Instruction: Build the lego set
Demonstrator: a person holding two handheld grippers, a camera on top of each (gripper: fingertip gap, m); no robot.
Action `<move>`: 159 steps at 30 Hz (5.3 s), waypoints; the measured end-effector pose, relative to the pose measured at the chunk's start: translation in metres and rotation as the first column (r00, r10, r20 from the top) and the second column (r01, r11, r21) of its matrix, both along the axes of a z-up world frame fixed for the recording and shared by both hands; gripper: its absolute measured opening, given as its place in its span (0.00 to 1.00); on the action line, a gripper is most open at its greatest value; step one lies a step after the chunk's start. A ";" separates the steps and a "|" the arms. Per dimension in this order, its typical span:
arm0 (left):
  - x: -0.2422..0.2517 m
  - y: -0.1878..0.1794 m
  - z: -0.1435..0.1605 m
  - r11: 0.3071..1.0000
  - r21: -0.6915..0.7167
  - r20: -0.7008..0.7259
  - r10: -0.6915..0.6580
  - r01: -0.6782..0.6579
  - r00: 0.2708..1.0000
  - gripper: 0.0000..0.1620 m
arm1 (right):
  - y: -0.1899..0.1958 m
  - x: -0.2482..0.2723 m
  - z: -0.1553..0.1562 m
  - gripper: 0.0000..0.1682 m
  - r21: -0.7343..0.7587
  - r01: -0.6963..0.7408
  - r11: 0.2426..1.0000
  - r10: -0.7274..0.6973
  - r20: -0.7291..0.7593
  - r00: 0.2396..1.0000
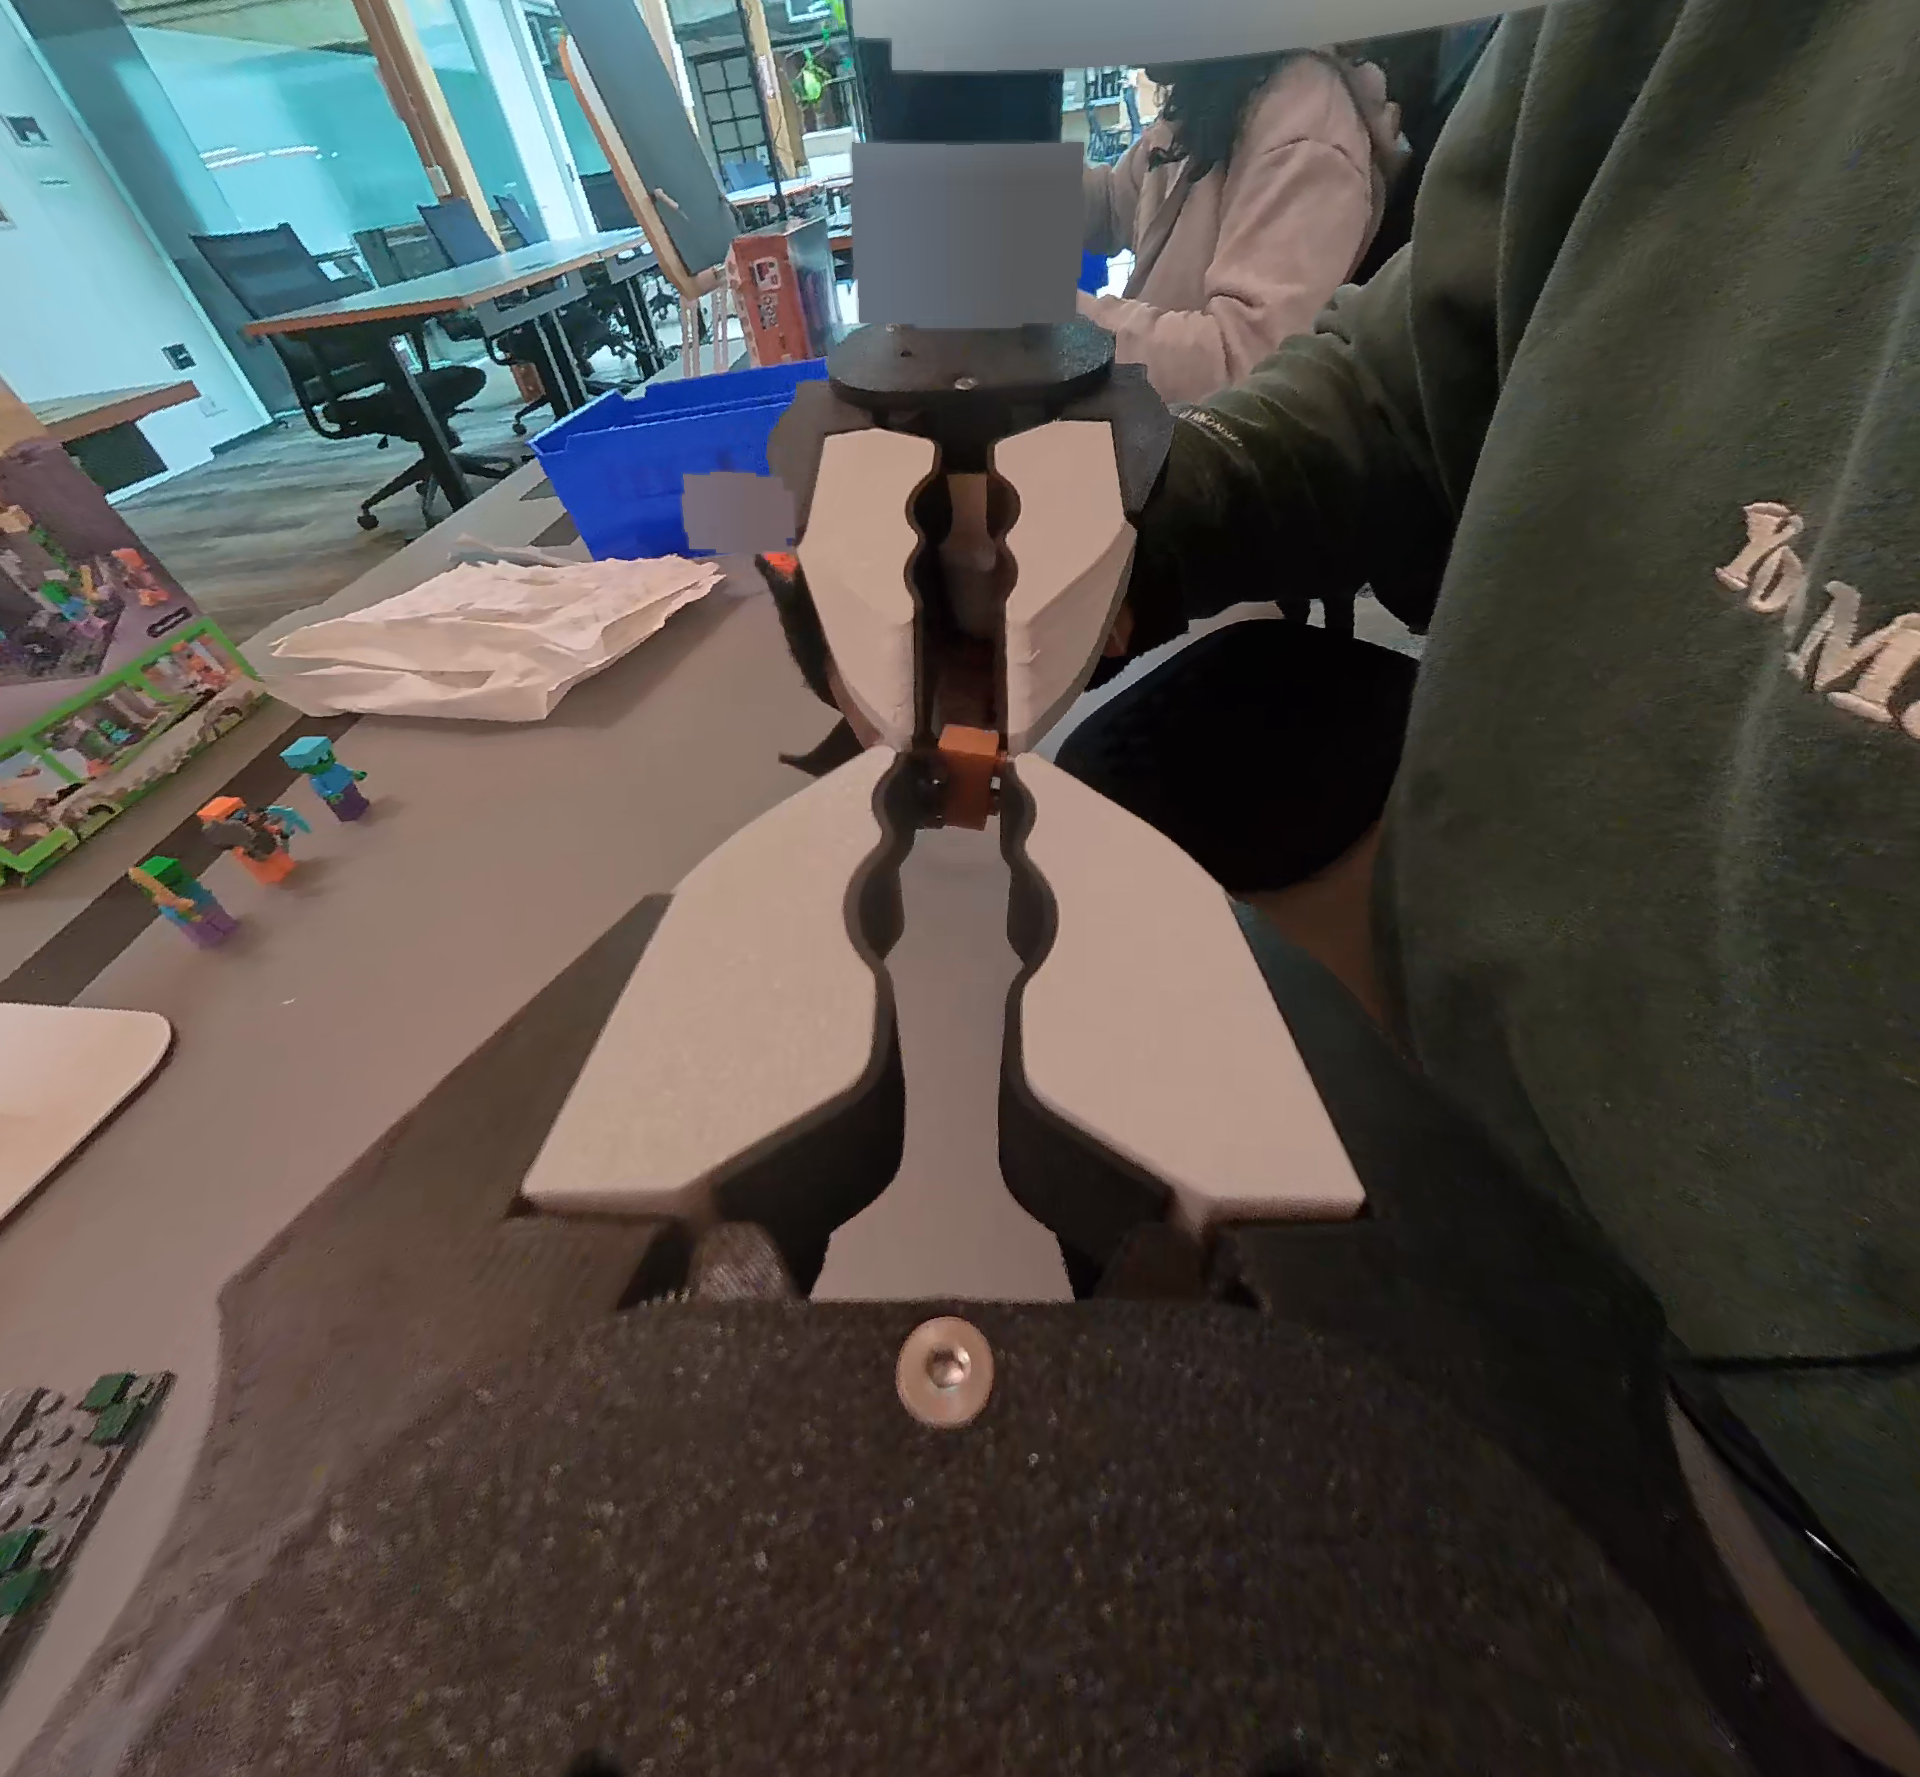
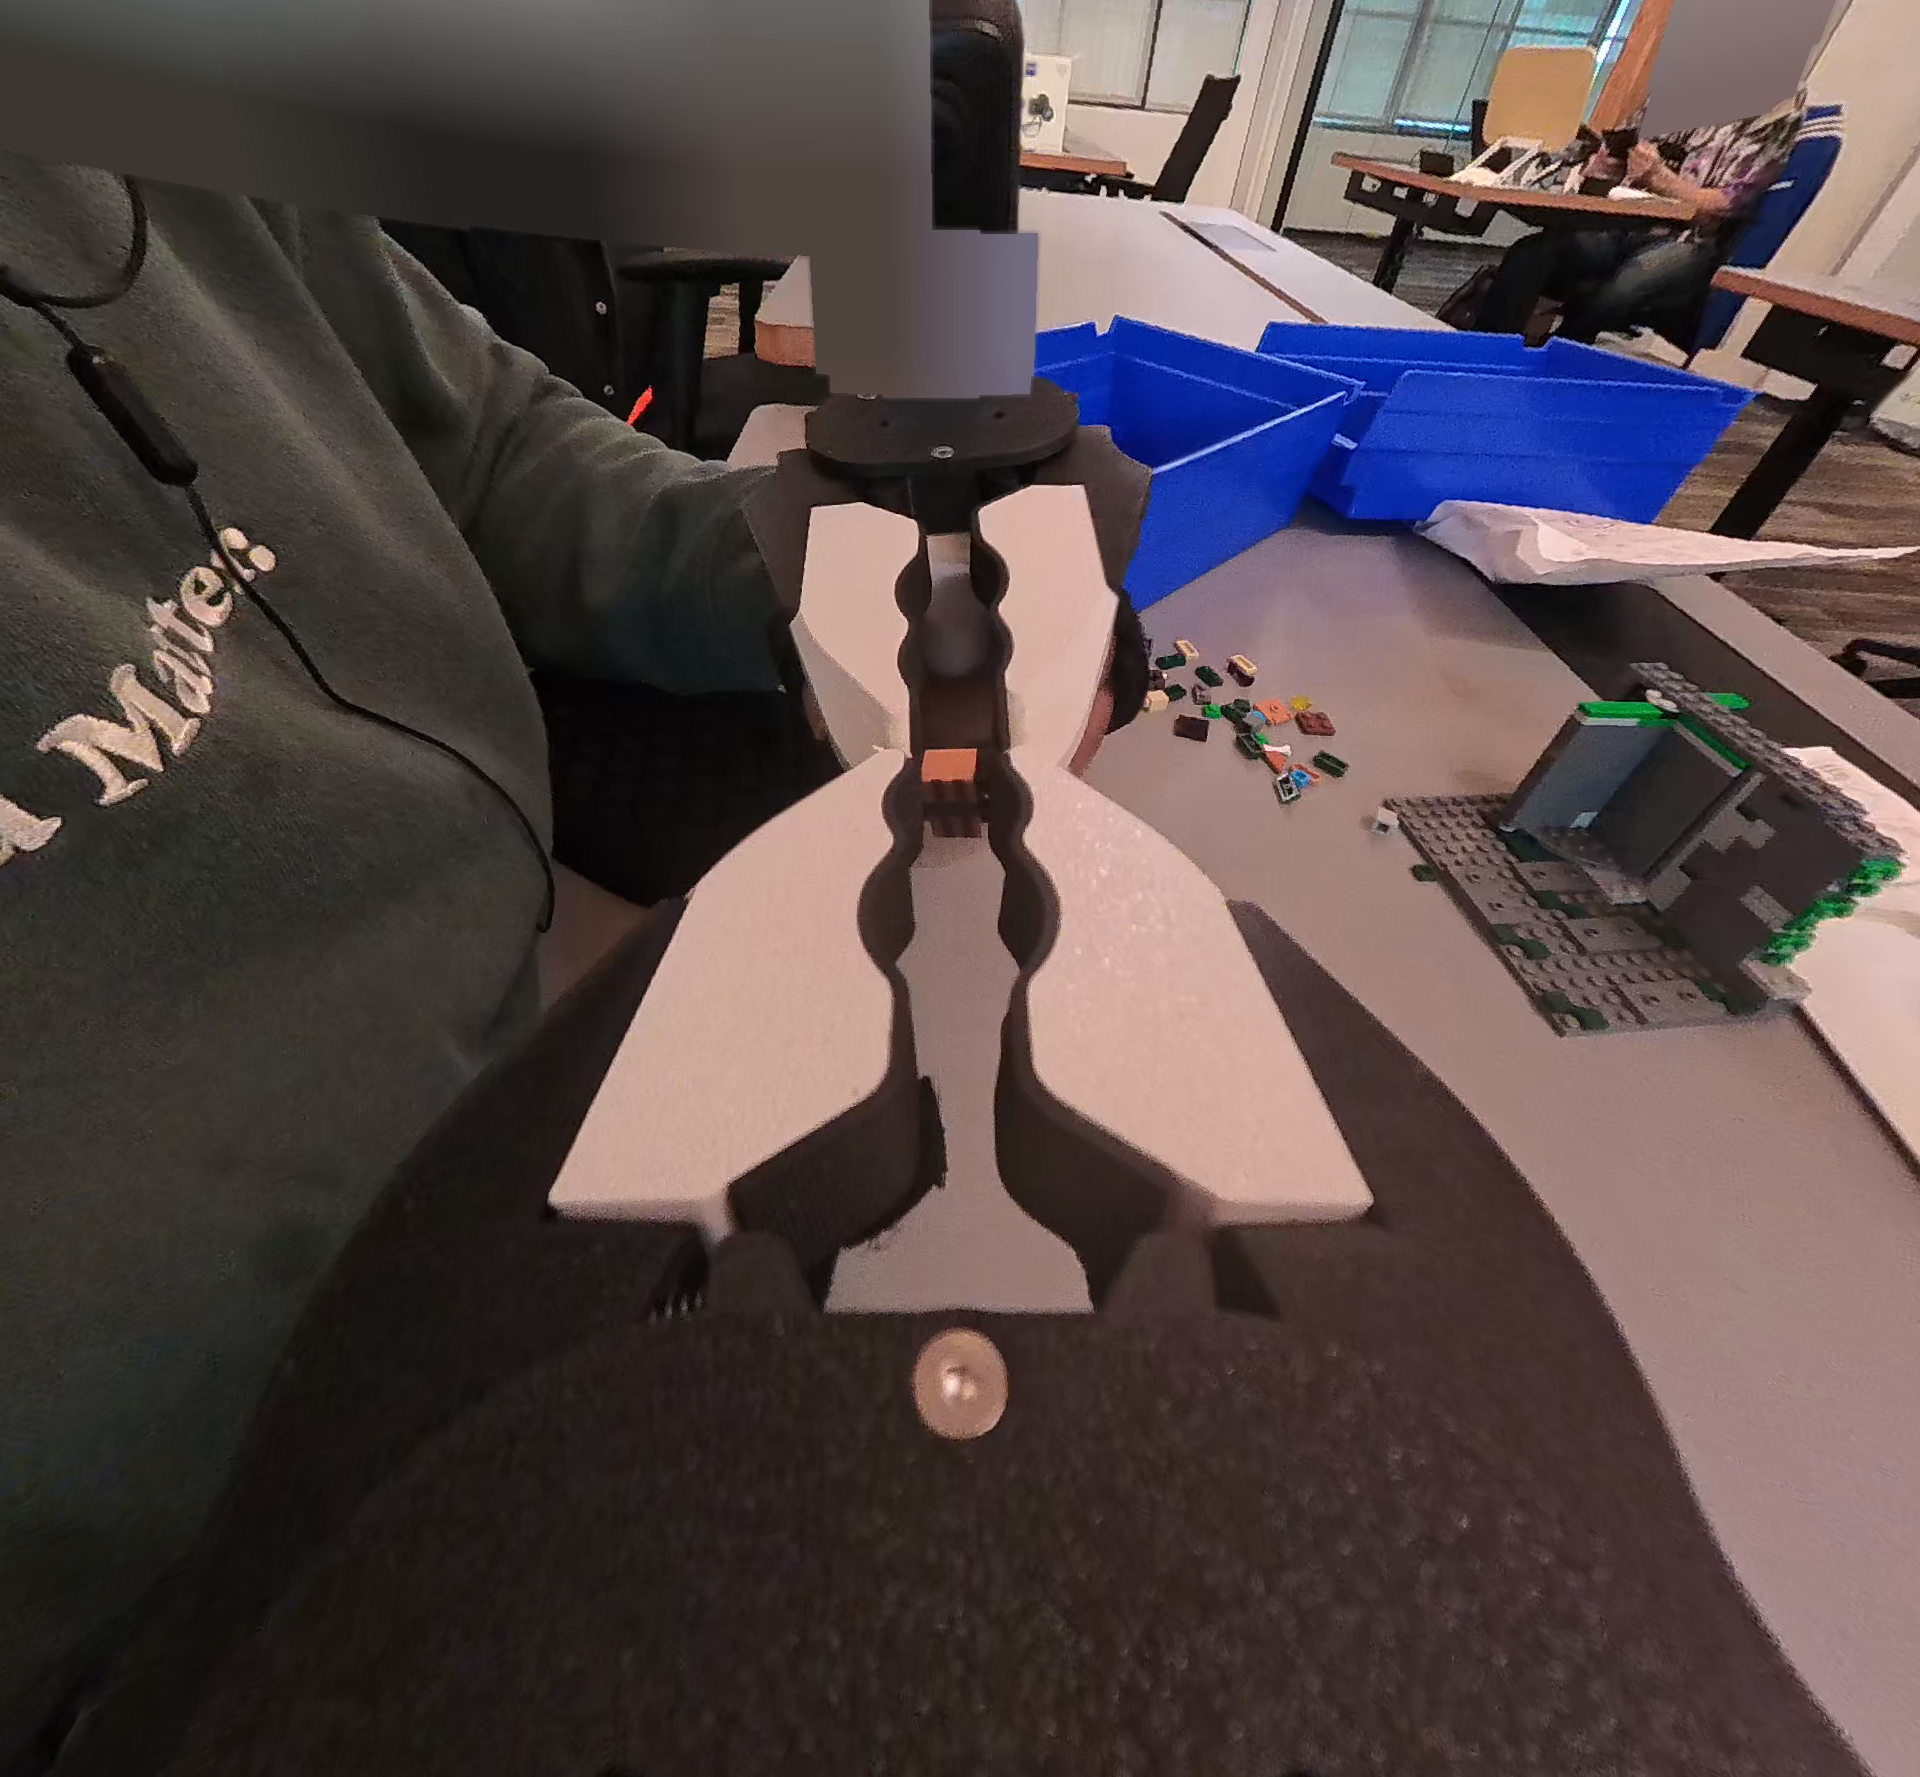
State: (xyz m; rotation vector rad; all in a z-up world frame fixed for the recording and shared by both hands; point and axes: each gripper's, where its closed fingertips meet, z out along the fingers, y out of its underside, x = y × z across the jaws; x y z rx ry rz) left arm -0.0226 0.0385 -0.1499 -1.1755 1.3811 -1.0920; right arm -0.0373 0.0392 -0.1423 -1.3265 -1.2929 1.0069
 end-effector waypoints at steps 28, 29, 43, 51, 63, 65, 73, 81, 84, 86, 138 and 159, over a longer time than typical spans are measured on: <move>-0.010 -0.016 0.014 0.974 0.214 0.094 0.053 -0.072 0.994 0.10 | -0.016 -0.011 0.014 0.05 0.092 0.042 0.995 -0.036 -0.066 0.997; -0.010 -0.015 0.014 0.974 0.214 0.090 0.054 -0.072 0.994 0.10 | -0.016 -0.011 0.014 0.05 0.097 0.043 0.994 -0.036 -0.069 0.997; -0.014 -0.009 0.011 0.997 -0.053 0.169 0.057 -0.049 0.984 0.10 | -0.011 -0.001 0.019 0.08 0.048 0.045 0.998 -0.036 -0.160 0.986; -0.013 0.013 0.008 0.926 -0.371 0.209 0.156 -0.070 0.965 0.09 | 0.007 -0.008 -0.003 0.09 0.481 0.271 0.834 -0.312 0.004 0.950; -0.005 0.029 0.007 0.849 -0.508 0.224 0.293 -0.145 0.930 0.10 | 0.029 -0.005 -0.004 0.06 0.408 0.436 0.802 -0.456 -0.053 0.889; -0.005 0.030 0.006 0.825 -0.547 0.230 0.310 -0.142 0.923 0.10 | 0.031 -0.006 -0.005 0.05 0.354 0.445 0.823 -0.454 -0.062 0.889; -0.010 0.037 0.002 0.704 -0.705 0.283 0.397 -0.092 0.873 0.12 | 0.039 -0.008 -0.011 0.05 0.207 0.479 0.853 -0.478 -0.061 0.876; -0.010 0.046 -0.006 0.613 -0.786 0.273 0.454 -0.076 0.848 0.15 | 0.050 -0.005 -0.021 0.04 -0.117 0.425 0.898 -0.433 -0.060 0.899; -0.010 0.047 -0.008 0.615 -0.784 0.267 0.460 -0.087 0.847 0.16 | 0.051 -0.005 -0.023 0.04 -0.169 0.414 0.894 -0.429 -0.067 0.901; -0.010 0.047 -0.010 0.616 -0.782 0.264 0.461 -0.091 0.847 0.16 | 0.052 -0.004 -0.024 0.04 -0.187 0.409 0.893 -0.427 -0.068 0.902; -0.218 0.136 -0.074 0.591 0.152 -0.643 0.668 -0.792 0.376 0.10 | 0.073 0.020 -0.059 0.05 -0.200 0.436 0.878 -0.429 0.080 0.900; -0.223 0.118 -0.147 0.817 0.175 -0.952 0.283 -0.549 0.118 0.10 | 0.071 0.026 -0.058 0.05 -0.236 0.397 0.887 -0.396 0.052 0.917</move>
